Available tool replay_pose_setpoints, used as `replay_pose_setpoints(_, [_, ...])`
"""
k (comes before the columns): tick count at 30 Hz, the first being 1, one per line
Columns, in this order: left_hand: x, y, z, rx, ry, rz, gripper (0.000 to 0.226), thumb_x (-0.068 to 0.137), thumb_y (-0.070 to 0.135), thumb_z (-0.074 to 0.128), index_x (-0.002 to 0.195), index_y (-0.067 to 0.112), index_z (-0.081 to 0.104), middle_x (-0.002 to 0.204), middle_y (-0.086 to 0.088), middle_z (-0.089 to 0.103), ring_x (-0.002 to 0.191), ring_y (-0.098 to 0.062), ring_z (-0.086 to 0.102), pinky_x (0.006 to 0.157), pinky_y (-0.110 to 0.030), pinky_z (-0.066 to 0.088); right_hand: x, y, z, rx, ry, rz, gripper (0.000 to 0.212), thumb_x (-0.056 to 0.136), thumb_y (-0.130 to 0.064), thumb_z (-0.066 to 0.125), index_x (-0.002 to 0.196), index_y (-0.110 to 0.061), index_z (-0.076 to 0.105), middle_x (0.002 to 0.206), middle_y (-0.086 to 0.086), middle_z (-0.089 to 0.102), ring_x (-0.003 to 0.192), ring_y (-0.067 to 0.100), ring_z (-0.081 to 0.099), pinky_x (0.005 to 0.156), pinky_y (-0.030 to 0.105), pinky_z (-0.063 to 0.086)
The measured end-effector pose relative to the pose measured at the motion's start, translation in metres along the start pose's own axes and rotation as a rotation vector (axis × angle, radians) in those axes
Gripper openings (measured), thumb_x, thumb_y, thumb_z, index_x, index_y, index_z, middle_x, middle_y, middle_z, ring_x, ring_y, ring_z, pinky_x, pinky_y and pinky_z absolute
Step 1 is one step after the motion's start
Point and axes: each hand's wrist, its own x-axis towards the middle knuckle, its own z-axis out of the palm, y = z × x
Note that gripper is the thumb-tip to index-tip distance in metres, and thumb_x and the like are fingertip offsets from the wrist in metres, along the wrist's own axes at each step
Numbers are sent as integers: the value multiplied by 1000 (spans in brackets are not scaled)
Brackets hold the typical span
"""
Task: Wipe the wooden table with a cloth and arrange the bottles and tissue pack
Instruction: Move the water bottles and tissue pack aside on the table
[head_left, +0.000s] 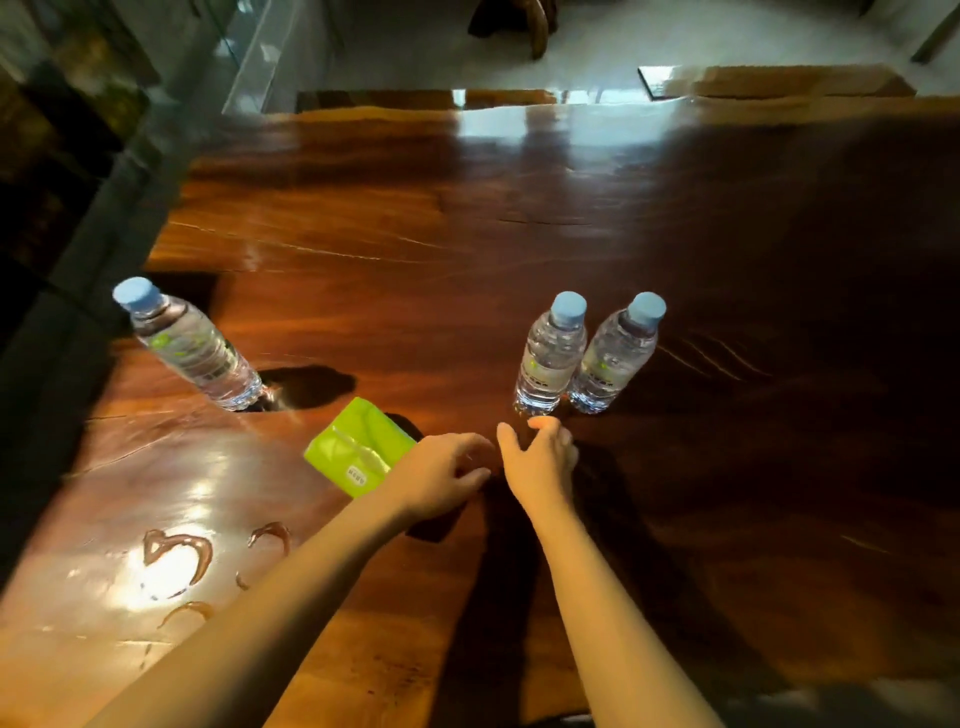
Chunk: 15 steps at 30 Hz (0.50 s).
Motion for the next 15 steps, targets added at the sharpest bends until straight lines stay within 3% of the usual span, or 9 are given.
replay_pose_setpoints(4, [-36, -31, -24, 82, -2, -105, 32, 90, 34, 53, 119, 23, 61, 116, 0, 69, 106, -18, 63, 86, -34, 50, -17, -32, 26, -203, -246, -178, 70, 87, -54, 51, 139, -9, 36, 143, 16, 41, 134, 34, 32, 109, 41, 28])
replay_pose_setpoints(8, [-69, -80, -54, 252, 229, -294, 33, 88, 40, 53, 119, 30, 60, 121, -1, 65, 113, -25, 59, 89, -36, 46, -33, -58, 61, -378, -359, -267, 91, 79, -66, 52, 145, -10, 23, 150, 14, 31, 140, 33, 22, 114, 45, 23])
replay_pose_setpoints(15, [-90, -167, -101, 62, 548, -550, 69, 76, 34, 67, 130, 4, 36, 125, -22, 52, 111, -43, 53, 89, -52, 46, -57, -79, 117, -509, -433, -247, 119, 69, -69, 63, 150, -16, -7, 159, 15, -1, 147, 34, -7, 118, 51, -1])
